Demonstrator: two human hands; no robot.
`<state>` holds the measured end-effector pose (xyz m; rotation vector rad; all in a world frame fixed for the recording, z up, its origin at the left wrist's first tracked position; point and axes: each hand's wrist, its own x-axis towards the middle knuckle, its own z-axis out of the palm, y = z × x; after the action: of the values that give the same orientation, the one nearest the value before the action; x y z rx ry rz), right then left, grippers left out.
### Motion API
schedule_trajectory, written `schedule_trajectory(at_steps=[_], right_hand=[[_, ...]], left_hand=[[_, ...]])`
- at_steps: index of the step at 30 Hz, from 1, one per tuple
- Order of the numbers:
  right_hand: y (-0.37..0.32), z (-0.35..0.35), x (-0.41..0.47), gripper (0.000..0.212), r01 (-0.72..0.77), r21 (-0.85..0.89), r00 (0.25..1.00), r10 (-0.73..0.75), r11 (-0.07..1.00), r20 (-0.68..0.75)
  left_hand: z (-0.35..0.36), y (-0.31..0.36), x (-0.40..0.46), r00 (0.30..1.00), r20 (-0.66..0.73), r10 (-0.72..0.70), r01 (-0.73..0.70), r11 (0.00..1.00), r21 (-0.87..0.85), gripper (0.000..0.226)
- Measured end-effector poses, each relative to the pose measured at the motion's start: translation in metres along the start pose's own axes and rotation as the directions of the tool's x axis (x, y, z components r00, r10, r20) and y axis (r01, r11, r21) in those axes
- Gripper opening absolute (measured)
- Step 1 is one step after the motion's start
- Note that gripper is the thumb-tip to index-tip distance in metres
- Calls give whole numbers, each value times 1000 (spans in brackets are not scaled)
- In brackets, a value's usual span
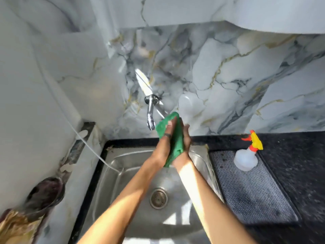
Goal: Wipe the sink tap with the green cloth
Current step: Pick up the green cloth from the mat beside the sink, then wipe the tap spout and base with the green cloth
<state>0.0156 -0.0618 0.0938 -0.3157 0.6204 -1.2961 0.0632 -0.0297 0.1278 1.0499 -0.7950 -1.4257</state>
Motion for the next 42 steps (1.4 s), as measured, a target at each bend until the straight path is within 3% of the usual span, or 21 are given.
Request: schedule_trajectory(at_steps=[1, 3, 6, 8, 11, 15, 17, 18, 20, 22, 23, 29, 34, 40, 42], right_hand=[[3, 3, 5, 63, -50, 81, 997, 55, 995, -57], [12, 2, 16, 59, -114, 172, 992, 122, 979, -35], [15, 0, 30, 41, -116, -65, 986, 107, 991, -129], [3, 0, 38, 40, -40, -114, 982, 17, 993, -190], [-24, 18, 58, 65, 80, 82, 984, -66, 993, -168], [-37, 52, 105, 61, 379, -5, 925, -379, 925, 14], [-25, 67, 123, 63, 546, -270, 838, -512, 793, 192], [-14, 73, 130, 62, 587, -477, 807, -519, 654, 282], [16, 78, 145, 61, 566, -786, 801, -390, 248, 454], [39, 74, 157, 56, 484, -858, 821, -250, -172, 514], [47, 71, 163, 54, 431, -858, 831, -247, -280, 498], [75, 81, 162, 68, 161, -743, 809, -345, -650, 477], [85, 66, 146, 59, 171, -686, 769, -339, -708, 542], [97, 34, 139, 60, 362, -743, 621, -448, -563, 643], [102, 17, 141, 57, 404, -717, 565, -461, -568, 684]], left_hand=[[-4, 7, 2, 1000, 17, 21, -23, 987, 160, 64], [-26, 24, 11, 990, 48, 134, -142, 889, 435, 60], [-86, 46, 40, 901, 49, 430, -312, 566, 763, 61], [-132, 53, 62, 828, 73, 556, -283, 303, 910, 61], [-200, 59, 101, 785, 132, 606, -149, -23, 989, 62], [-236, 68, 167, 682, 332, 651, -158, -313, 937, 62], [-231, 82, 200, 586, 442, 679, -157, -441, 884, 62], [-228, 88, 215, 542, 479, 690, -147, -484, 863, 62], [-221, 94, 244, 471, 509, 720, -127, -516, 847, 63], [-213, 90, 261, 412, 493, 767, -135, -484, 865, 66], [-211, 86, 268, 382, 481, 789, -147, -462, 875, 68], [-213, 73, 300, 169, 482, 860, -182, -453, 873, 73], [-213, 74, 301, 141, 479, 866, -184, -453, 872, 72], [-213, 74, 302, 120, 477, 870, -182, -453, 873, 70], [-213, 73, 301, 120, 479, 869, -187, -454, 871, 70]])
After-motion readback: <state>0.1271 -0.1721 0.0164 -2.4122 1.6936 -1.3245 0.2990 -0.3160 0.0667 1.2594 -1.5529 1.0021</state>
